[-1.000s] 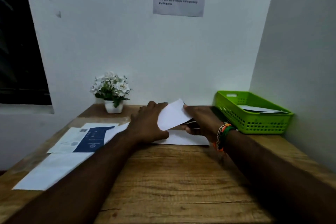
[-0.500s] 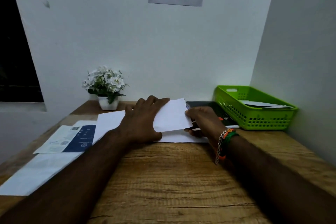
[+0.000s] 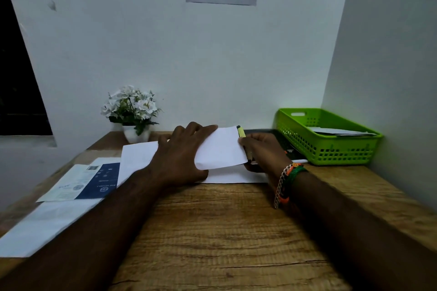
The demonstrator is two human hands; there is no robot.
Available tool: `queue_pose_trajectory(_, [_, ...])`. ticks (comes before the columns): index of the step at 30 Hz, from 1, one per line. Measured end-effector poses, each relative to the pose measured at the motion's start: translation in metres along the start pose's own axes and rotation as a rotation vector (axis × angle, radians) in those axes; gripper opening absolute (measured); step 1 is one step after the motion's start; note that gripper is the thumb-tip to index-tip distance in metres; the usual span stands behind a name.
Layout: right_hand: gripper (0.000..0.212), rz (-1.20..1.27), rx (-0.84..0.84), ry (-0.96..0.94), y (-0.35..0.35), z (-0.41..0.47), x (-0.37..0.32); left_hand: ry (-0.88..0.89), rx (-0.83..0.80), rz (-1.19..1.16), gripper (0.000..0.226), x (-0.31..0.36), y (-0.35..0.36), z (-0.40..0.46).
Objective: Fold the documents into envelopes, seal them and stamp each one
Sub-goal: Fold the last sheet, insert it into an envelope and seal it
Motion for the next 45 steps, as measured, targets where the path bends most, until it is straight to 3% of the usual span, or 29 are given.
queue_pose_trajectory(5, [0.012, 0.045, 0.009, 0.012, -0.005, 0.001, -0.001, 0.011, 0.001, -0.015, 0.109, 0.0, 0.002, -0.002])
queue_pose_trajectory(13, [0.023, 0.057, -0.203, -0.05, -0.005, -0.006, -0.002, -0.004, 0.009, -0.134, 0.106, 0.009, 0.004, -0.002])
queue_pose_trajectory(20, [0.026, -0.058, -0.178, -0.055, -0.001, 0.001, 0.006, 0.071, 0.021, -0.116, 0.109, 0.014, 0.001, -0.001])
queue_pose_trajectory(28, [0.01, -0.119, -0.172, -0.112, -0.001, 0.0, 0.007, 0.09, 0.028, -0.094, 0.112, 0.015, 0.001, -0.001])
queue_pose_trajectory(34, [0.018, -0.058, -0.204, -0.112, 0.0, 0.002, 0.007, 0.087, 0.015, -0.103, 0.112, 0.015, 0.002, -0.003])
queue_pose_trajectory(39, [0.03, -0.338, -0.193, -0.211, 0.001, -0.001, 0.009, 0.095, 0.071, -0.138, 0.105, 0.02, -0.002, -0.004])
queue_pose_trajectory(43, [0.014, -0.135, -0.169, -0.156, 0.003, -0.001, 0.007, 0.076, 0.024, -0.1, 0.102, 0.018, -0.003, -0.004])
queue_pose_trajectory(45, [0.01, -0.154, -0.17, -0.143, 0.002, 0.001, 0.007, 0.071, 0.039, -0.099, 0.097, 0.017, -0.004, -0.005])
Point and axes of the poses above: each hand's wrist, its own z-axis towards the middle knuckle, its own y-axis out of the palm, x = y × z, the point moved 1 cm from there along z, towards the middle knuckle, and after that the axes turned 9 degrees about -x, right-handed, at the moved point
